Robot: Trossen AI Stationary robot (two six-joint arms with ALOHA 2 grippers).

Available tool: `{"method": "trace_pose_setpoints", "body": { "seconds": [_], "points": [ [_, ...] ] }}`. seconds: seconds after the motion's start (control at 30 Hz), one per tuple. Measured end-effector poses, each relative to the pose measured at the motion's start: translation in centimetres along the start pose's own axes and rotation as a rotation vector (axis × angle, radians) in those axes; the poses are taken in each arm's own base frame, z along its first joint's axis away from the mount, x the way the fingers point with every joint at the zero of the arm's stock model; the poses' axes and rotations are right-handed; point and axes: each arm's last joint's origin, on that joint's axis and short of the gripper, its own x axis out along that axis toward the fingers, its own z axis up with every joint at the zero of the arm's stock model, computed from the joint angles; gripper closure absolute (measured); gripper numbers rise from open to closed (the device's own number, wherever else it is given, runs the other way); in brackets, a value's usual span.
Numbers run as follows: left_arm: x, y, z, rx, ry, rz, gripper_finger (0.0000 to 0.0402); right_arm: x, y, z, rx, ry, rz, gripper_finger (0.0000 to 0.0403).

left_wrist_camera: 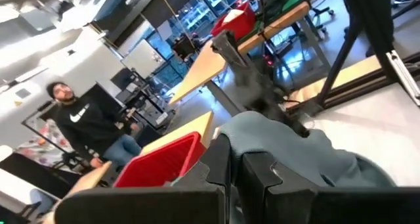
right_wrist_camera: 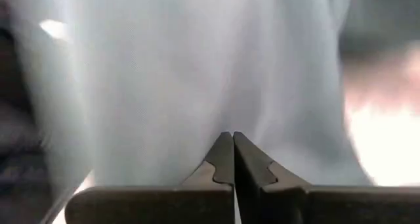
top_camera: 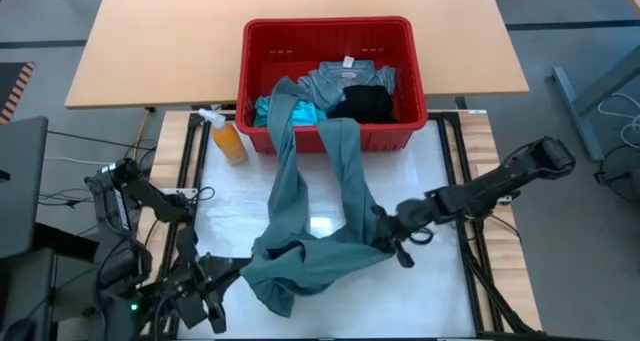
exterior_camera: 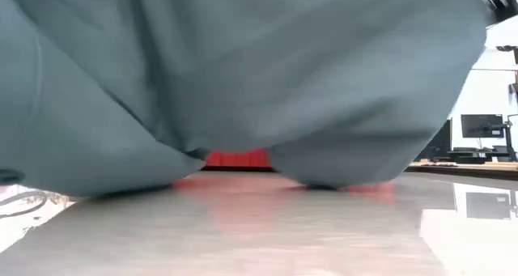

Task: Fold Laundry from Bin
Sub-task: Remove the gray pants from the red bin on the table

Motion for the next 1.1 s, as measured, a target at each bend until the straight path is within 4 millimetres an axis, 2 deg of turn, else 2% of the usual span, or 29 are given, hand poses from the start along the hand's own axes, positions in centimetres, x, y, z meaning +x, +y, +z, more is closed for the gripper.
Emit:
{"method": "trace_pose_setpoints", "body": {
  "seconds": [0.07, 0.13, 0.2, 0.3, 0.43, 0.63, 0.73, 0.87, 0.97, 1.1],
  "points": [
    [0.1, 0.2, -0.1, -0.016, -0.004, -0.021, 0.0401, -0.8, -0.6, 1.6, -0.088, -0.144, -0.064, 0.0379],
    [0.2, 0.2, -0.2, -0.032, -0.006, -0.03, 0.0401, -1.5, -1.8, 2.8, -0.137, -0.252, -0.199, 0.0379],
    [0.2, 0.2, -0.2, -0.033, -0.009, -0.04, 0.0401, -1.8, -3.6, 3.4, -0.158, -0.311, -0.351, 0.0381],
    [0.2, 0.2, -0.2, -0.038, -0.011, -0.045, 0.0401, -1.8, -7.2, 3.4, -0.126, -0.353, -0.513, 0.0381],
    [0.4, 0.2, -0.2, -0.04, -0.011, -0.049, 0.0401, -1.0, -11.9, 2.6, -0.088, -0.353, -0.629, 0.0382],
    [0.6, 0.3, -0.2, -0.043, -0.006, -0.04, 0.0401, 1.8, -16.0, 2.3, -0.073, -0.287, -0.707, 0.0382],
    [0.6, 0.3, -0.2, -0.056, -0.004, -0.038, 0.0401, 2.9, -16.9, 1.2, -0.024, -0.134, -0.825, 0.0382],
    [0.6, 0.3, -0.3, -0.059, -0.002, -0.032, 0.0401, 3.1, -16.7, -1.0, 0.114, 0.08, -0.897, 0.0383],
    [0.3, 0.3, -0.2, -0.043, -0.002, -0.025, 0.0401, 2.8, -16.0, -2.9, 0.25, 0.224, -0.897, 0.0383],
    [-0.6, 0.6, -0.1, -0.062, -0.018, -0.046, 0.0401, 1.9, -14.0, -7.0, 0.397, 0.314, -0.912, 0.0384]
  ]
}}
